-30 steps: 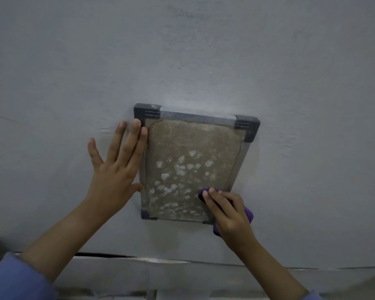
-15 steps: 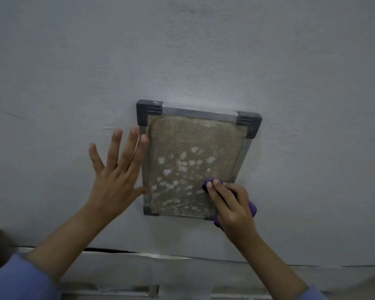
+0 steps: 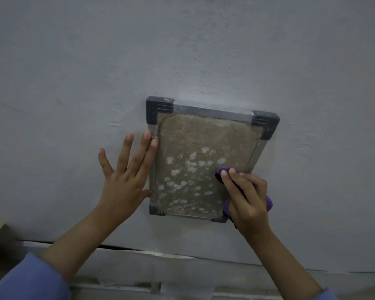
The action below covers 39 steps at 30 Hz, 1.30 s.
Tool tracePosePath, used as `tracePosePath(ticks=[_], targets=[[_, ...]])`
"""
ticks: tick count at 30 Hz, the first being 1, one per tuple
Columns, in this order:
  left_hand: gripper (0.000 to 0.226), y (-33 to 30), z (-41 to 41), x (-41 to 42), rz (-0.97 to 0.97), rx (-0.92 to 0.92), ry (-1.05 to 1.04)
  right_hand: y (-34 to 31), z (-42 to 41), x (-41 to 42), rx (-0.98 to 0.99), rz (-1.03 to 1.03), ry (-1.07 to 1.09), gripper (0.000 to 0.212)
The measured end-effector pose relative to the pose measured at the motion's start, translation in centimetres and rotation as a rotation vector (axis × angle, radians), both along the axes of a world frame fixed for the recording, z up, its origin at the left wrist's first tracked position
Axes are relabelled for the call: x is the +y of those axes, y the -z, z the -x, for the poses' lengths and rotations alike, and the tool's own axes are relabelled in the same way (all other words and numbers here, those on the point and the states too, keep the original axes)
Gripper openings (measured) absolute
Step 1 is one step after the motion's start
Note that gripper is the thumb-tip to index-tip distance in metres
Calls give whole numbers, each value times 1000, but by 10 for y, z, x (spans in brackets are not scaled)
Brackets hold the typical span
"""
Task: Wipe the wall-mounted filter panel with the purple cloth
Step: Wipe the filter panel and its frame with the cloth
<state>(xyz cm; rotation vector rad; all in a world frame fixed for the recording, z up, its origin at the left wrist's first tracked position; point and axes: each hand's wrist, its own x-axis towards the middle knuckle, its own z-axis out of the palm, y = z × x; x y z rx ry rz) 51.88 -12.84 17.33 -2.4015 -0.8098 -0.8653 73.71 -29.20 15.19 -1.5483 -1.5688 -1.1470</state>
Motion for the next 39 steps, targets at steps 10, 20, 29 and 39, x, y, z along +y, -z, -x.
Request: tracePosePath(ticks=[10,20,29,39], targets=[[154,1,0,1,19,-5,29,-34,-6,-7,4,1,-63,24],[150,1,-3,0,-6,-2,32,-2,2,-12,-58,202,-9,33],[151,3,-1,2,-25,-6,42,-37,2,10,-57,-4,-22,32],[149,3,1,1,-20,-12,39,-12,16,-9,18,121,-55,23]])
